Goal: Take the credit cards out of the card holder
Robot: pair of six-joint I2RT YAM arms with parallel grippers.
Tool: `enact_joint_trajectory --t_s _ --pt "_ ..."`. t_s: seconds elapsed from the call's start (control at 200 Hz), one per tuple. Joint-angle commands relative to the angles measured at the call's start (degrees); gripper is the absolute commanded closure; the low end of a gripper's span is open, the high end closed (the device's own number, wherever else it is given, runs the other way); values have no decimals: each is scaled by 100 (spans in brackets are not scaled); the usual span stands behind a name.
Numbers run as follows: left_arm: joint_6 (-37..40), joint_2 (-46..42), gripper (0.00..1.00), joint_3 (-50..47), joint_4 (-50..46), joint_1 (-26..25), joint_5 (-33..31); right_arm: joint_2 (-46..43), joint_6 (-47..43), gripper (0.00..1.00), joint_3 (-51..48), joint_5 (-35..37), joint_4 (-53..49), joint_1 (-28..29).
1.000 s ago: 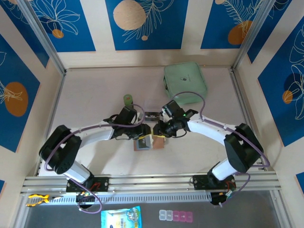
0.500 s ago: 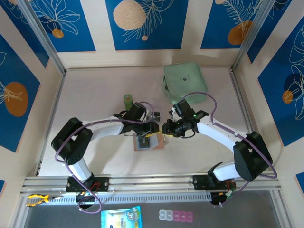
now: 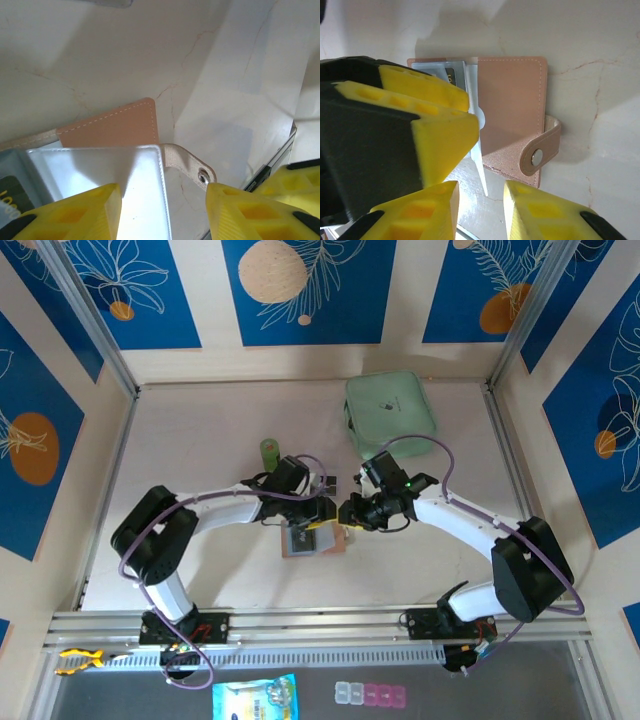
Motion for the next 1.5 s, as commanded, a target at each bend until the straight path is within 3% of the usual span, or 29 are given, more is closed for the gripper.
enact_joint_trajectory --t_s 0.0,0.405,0.925,1.13,1.491 --pt "-7 271 52 133 214 -13 255 -102 31 69 81 63 -250 44" --pt "58 41 53 15 252 110 226 -298 163 69 59 115 -327 80" --pt "337 -1520 59 -1295 -227 928 11 1077 295 70 981 -206 183 657" --pt "294 -1895 70 -1746 -247 1016 -8 1730 339 71 1270 -452 451 842" --pt "191 -1582 89 -2032 78 1021 148 2100 375 73 1106 -523 709 898"
